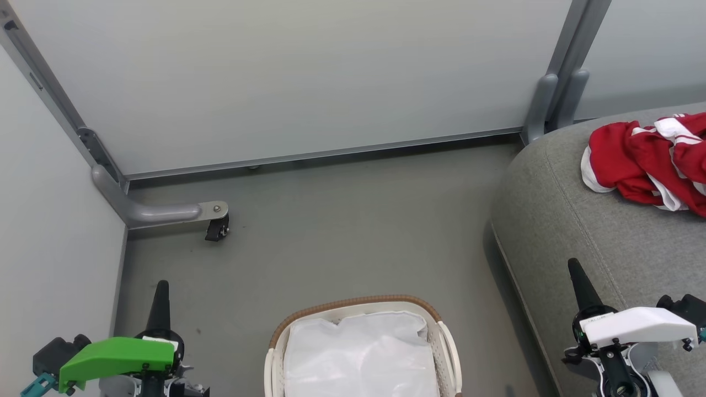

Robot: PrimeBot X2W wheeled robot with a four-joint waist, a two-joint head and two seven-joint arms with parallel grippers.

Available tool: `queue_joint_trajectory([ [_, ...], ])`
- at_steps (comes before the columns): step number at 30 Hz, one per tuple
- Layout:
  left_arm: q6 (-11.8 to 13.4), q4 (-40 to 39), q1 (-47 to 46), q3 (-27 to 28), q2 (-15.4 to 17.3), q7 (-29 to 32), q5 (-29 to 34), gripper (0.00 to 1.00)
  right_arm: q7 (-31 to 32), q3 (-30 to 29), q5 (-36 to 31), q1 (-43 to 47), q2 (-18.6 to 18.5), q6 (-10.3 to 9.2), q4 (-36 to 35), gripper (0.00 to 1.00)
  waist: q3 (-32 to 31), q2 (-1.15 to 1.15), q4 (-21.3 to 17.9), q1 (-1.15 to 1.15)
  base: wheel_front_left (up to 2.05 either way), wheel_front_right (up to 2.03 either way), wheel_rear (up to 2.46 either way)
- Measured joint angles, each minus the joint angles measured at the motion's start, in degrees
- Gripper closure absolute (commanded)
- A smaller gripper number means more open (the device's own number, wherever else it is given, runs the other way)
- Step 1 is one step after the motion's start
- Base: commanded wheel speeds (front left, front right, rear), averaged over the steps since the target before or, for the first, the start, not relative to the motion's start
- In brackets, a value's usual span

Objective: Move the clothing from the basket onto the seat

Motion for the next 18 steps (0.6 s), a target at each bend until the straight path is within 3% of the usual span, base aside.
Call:
queue_joint_trajectory([
  [18, -0.3, -1.1, -0.6, 1.3, 0.0, 2.3, -8.1, 1.00, 2.3, -0.7, 9.4, -0.1, -0.1, -0.01, -0.8, 1.00, -0.3, 0.00, -0.6, 0.00, 0.00, 0.00, 0.00],
])
